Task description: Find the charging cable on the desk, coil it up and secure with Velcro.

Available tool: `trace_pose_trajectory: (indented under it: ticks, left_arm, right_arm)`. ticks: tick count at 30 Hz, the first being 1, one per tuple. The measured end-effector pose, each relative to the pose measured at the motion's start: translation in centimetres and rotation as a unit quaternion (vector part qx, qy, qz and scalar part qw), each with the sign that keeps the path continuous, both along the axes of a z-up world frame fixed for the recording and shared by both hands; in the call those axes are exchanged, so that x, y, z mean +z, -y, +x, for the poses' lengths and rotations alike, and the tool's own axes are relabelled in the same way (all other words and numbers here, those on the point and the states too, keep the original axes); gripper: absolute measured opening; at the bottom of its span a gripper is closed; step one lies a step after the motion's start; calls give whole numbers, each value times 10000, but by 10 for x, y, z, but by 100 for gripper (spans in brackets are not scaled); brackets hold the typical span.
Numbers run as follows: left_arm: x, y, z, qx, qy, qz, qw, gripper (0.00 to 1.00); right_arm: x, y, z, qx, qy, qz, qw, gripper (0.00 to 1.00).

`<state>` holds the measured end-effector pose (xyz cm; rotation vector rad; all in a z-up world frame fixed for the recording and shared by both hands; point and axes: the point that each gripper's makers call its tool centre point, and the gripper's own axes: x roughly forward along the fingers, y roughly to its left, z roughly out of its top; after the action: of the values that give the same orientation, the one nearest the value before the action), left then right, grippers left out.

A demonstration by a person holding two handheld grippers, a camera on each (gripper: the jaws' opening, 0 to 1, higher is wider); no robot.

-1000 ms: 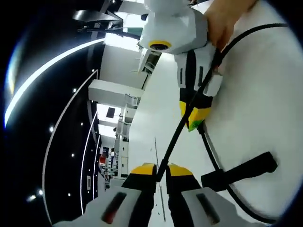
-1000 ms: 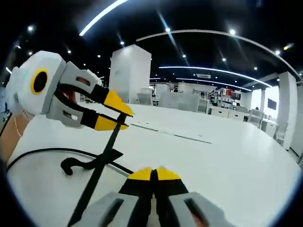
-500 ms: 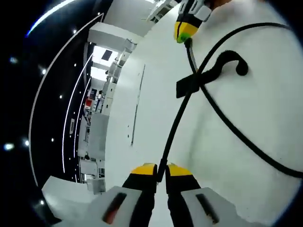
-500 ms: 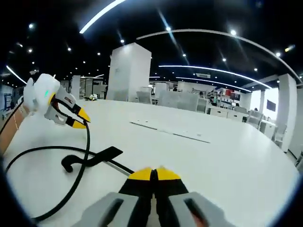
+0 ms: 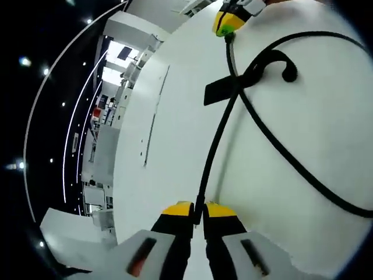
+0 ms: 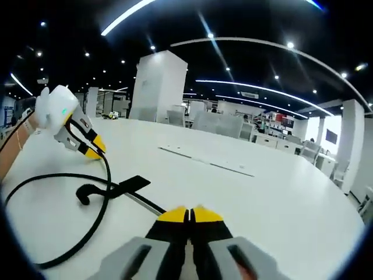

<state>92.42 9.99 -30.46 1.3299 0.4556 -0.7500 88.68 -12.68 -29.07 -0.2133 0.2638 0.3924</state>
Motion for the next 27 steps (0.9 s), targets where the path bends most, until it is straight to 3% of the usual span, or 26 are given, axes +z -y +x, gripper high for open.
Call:
trace_pose_trajectory:
  ticks: [6,11,19,27]
  left_arm:
    - [-1,1,-1,72,-18,62,10000,8]
    - [-2,2,-1,32,29,212,9998,7]
    - [-3,2,-1,-77,83,333,9994,7]
    - [-1,2,0,-133,103,305,9994,7]
  right_arm:
    - [0,3,1,-78,-14,20,10000,5]
    - [1,2,-1,-90,15,-235,9997,5]
    - [15,3,-5,-219,140,131,9996,6]
    - [20,-9,-11,-89,215,133,9996,6]
